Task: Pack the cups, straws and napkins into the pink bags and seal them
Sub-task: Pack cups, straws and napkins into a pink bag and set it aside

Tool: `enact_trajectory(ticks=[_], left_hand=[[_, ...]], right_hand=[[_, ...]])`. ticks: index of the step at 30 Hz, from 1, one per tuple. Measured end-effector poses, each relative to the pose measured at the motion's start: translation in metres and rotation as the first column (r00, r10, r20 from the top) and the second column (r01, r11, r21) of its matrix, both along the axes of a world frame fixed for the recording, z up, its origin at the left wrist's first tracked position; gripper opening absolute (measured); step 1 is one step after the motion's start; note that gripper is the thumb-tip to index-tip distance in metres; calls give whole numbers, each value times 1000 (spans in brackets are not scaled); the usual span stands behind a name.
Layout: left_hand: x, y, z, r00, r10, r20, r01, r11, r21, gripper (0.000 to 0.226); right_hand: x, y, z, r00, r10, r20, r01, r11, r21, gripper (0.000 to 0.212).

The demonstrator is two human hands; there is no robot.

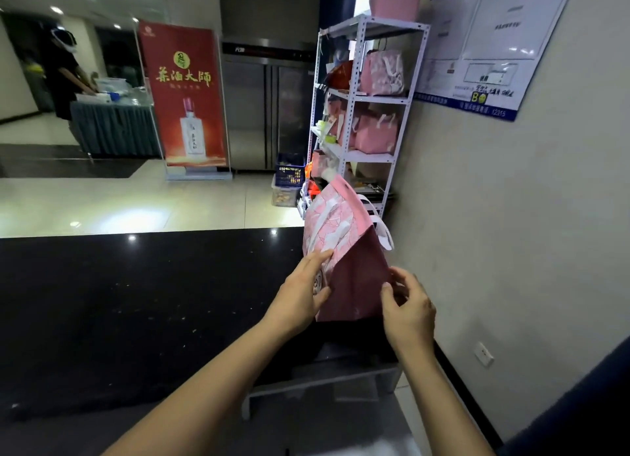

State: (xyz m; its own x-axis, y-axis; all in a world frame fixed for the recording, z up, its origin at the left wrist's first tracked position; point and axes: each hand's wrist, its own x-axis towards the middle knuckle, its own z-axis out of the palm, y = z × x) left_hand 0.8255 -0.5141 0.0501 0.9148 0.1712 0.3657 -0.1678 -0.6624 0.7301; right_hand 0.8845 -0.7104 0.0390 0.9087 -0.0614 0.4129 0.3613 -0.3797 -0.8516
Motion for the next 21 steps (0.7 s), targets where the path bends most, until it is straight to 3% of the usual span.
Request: enact_trajectory(ticks=[9, 15, 21], left_hand=[[55, -5, 0, 999, 38, -9, -37, 997, 74, 67], [43, -3, -2, 986, 166, -25, -148, 928, 342, 70], [-29, -7, -9, 965, 262, -21, -202, 792, 576, 58]], right_hand=[[55, -9, -1, 997, 71, 7, -71, 997, 6, 35], [46, -13, -5, 995, 87, 53, -86, 996, -15, 39], [-4, -10, -21, 983, 156, 93, -137, 973, -183, 41]])
